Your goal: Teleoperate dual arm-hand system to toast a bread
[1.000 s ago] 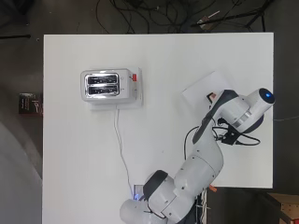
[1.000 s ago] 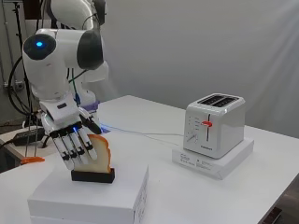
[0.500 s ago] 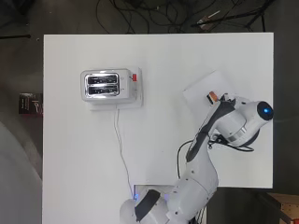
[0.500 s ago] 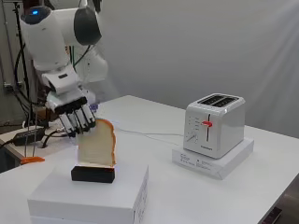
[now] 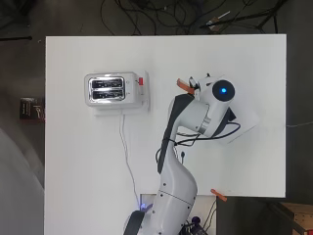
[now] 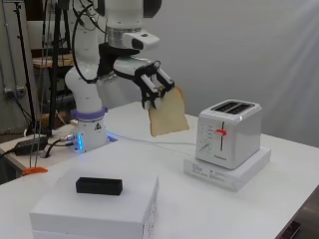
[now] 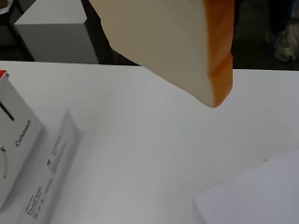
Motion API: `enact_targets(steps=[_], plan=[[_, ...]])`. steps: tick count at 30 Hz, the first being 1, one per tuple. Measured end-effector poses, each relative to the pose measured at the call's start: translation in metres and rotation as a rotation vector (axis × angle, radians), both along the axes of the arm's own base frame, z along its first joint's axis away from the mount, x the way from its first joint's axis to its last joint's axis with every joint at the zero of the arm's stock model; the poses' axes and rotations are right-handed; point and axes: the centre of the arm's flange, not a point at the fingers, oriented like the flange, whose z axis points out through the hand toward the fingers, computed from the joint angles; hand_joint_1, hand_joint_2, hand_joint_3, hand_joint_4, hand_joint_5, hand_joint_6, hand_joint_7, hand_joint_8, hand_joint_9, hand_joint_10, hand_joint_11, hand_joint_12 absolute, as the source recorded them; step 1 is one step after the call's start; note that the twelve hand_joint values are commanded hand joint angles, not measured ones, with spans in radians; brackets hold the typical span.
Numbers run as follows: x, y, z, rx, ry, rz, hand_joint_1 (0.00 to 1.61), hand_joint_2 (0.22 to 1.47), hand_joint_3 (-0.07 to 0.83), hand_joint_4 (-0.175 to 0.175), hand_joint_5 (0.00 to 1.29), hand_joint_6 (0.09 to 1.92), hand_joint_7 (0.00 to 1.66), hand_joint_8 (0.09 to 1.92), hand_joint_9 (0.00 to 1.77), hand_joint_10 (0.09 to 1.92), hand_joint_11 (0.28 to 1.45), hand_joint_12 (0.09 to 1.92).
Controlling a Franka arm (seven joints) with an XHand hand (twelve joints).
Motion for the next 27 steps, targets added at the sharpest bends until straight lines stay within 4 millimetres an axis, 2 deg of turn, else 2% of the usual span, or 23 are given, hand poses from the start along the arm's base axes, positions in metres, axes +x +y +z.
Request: enact_targets(steps=[1, 5, 6, 7, 9, 10, 12, 13, 14, 15, 16, 17, 18, 22, 25, 26, 27], plan=[[0.009, 0.017, 0.003, -0.011, -0.002, 0.05, 0.86, 1.27, 0.001, 0.175, 0.7, 1.41, 1.31, 0.09, 1.41, 0.09, 0.69, 0.5], [0.057, 0.111, 0.017, -0.051, -0.003, 0.283, 0.87, 1.26, 0.001, 0.175, 0.71, 1.39, 1.31, 0.09, 1.41, 0.09, 0.7, 0.5], [0.069, 0.14, 0.019, -0.058, -0.005, 0.347, 0.88, 1.26, 0.001, 0.175, 0.71, 1.38, 1.33, 0.09, 1.43, 0.09, 0.7, 0.6], [0.083, 0.179, 0.022, -0.059, -0.005, 0.426, 0.88, 1.26, 0.001, 0.175, 0.72, 1.37, 1.32, 0.09, 1.43, 0.09, 0.68, 0.66], [0.103, 0.261, 0.025, -0.045, -0.013, 0.578, 0.88, 1.25, 0.001, 0.175, 0.72, 1.37, 1.28, 0.09, 1.39, 0.09, 0.67, 0.63], [0.109, 0.293, 0.029, -0.037, -0.028, 0.635, 0.88, 1.25, 0.002, 0.175, 0.72, 1.36, 1.28, 0.09, 1.38, 0.09, 0.67, 0.6], [0.115, 0.332, 0.038, -0.017, -0.058, 0.702, 0.89, 1.25, 0.001, 0.175, 0.73, 1.36, 1.27, 0.09, 1.38, 0.09, 0.67, 0.58], [0.117, 0.343, 0.038, -0.006, -0.059, 0.721, 0.89, 1.25, 0.0, 0.175, 0.73, 1.35, 1.27, 0.09, 1.38, 0.09, 0.67, 0.57], [0.119, 0.353, 0.031, 0.009, -0.047, 0.736, 1.02, 1.21, 0.0, 0.049, 0.73, 1.32, 1.23, 0.28, 1.39, 0.09, 0.68, 0.56], [0.121, 0.361, 0.018, 0.023, -0.023, 0.745, 1.11, 1.19, 0.002, -0.052, 0.71, 1.31, 1.17, 0.55, 1.4, 0.09, 0.69, 0.55], [0.123, 0.366, 0.005, 0.03, 0.0, 0.745, 1.17, 1.18, 0.001, -0.113, 0.69, 1.31, 1.13, 0.73, 1.41, 0.09, 0.69, 0.56], [0.124, 0.367, -0.006, 0.032, 0.021, 0.735, 1.2, 1.18, 0.0, -0.145, 0.68, 1.3, 1.1, 0.84, 1.42, 0.09, 0.69, 0.56], [0.125, 0.363, -0.012, 0.034, 0.038, 0.718, 1.22, 1.18, -0.001, -0.162, 0.68, 1.3, 1.09, 0.89, 1.42, 0.09, 0.69, 0.57], [0.129, 0.335, -0.022, 0.022, 0.056, 0.66, 1.23, 1.18, -0.001, -0.175, 0.68, 1.28, 1.08, 0.94, 1.43, 0.09, 0.68, 0.56], [0.125, 0.321, -0.015, 0.009, 0.037, 0.649, 1.23, 1.17, -0.001, -0.175, 0.69, 1.28, 1.1, 0.91, 1.43, 0.09, 0.68, 0.56], [0.123, 0.317, -0.01, 0.001, 0.028, 0.644, 1.12, 1.19, -0.001, -0.049, 0.71, 1.3, 1.14, 0.7, 1.44, 0.09, 0.68, 0.57], [0.121, 0.312, -0.004, -0.017, 0.021, 0.639, 1.02, 1.21, -0.001, 0.052, 0.73, 1.3, 1.2, 0.46, 1.44, 0.09, 0.68, 0.58]])
